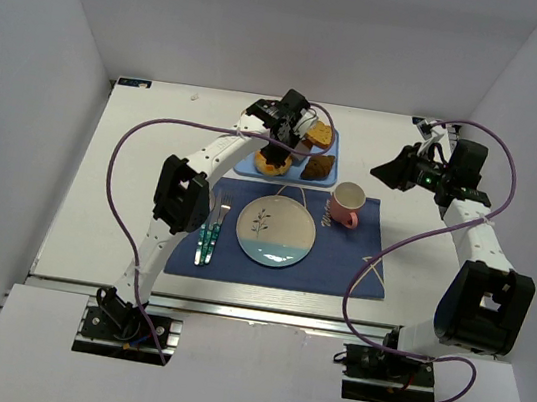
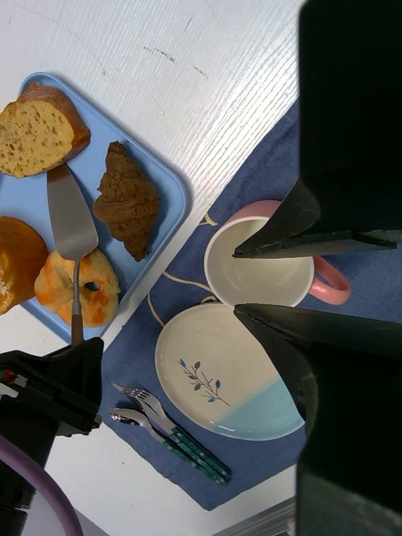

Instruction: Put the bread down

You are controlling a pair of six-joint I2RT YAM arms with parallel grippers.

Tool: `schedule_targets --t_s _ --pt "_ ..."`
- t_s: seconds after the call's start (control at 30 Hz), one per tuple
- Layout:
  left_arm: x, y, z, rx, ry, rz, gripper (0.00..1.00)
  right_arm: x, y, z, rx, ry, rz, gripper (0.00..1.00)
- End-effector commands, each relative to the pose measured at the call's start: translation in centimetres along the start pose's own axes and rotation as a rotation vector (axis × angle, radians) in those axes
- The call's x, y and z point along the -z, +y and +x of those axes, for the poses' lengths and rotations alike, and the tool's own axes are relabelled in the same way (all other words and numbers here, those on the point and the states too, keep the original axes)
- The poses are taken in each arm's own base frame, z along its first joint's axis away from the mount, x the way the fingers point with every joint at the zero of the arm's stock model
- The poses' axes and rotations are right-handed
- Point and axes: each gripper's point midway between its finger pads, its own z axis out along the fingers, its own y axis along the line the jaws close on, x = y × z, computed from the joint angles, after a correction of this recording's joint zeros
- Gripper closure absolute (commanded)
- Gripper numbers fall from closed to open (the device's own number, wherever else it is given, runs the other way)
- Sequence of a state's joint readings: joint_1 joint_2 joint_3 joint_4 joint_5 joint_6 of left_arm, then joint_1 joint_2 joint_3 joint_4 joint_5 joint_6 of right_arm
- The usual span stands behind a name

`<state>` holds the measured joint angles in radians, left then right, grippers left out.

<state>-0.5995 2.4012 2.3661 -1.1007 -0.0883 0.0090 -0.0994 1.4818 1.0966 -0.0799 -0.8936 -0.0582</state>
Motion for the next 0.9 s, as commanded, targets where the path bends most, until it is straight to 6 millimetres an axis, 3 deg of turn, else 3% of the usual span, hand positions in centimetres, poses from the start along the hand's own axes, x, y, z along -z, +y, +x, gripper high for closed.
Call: schedule_targets --t_s 0.0,0.13,0.87 --pt "2.5 0.7 -3.3 0.05 -0.135 -0.023 1.0 0.3 0.2 -0.7 0.026 -0.025 -0.015 0.66" --pt "2.8 1.0 -3.4 0.058 -0.15 -0.031 1.0 0.2 0.2 -0.6 0.027 -0.026 -0.017 0.65" --pt "-1.7 0.7 -5.2 -0.004 -0.253 0.085 1.0 0.3 0.0 0.0 0.018 -0.022 -0.008 0.65"
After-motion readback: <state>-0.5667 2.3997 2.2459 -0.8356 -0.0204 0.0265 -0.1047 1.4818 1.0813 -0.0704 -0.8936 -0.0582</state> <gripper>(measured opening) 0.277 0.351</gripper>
